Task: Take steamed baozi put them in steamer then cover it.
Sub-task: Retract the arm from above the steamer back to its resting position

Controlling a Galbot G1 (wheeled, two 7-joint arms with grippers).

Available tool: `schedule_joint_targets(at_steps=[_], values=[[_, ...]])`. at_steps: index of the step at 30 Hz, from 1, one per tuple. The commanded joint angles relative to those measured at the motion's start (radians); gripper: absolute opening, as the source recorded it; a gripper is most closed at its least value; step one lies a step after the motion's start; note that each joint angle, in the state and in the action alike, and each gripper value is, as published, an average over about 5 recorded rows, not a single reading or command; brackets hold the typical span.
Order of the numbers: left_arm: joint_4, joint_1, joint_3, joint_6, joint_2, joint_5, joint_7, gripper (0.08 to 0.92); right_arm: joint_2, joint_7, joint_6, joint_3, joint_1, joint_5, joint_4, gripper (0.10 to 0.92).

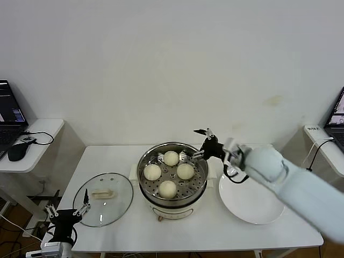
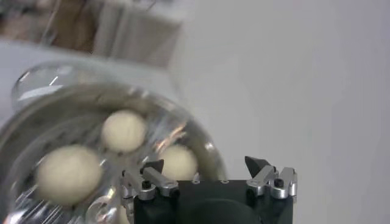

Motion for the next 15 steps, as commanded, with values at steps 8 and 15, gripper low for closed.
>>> schedule_joint_targets(at_steps=[8,15], values=[[0.219,-0.078,0.001,-0.073,0.076,0.695,-0.106,0.823,0.604,-0.004,0.435,0.963,-1.018,-0.304,0.026,0.823],[0.354,-0.08,-0.062,-0.155,0.124,1.181,-0.133,0.823,0.684,0.005,0.421,1.03,-1.066,-0.3,0.069,0.823]])
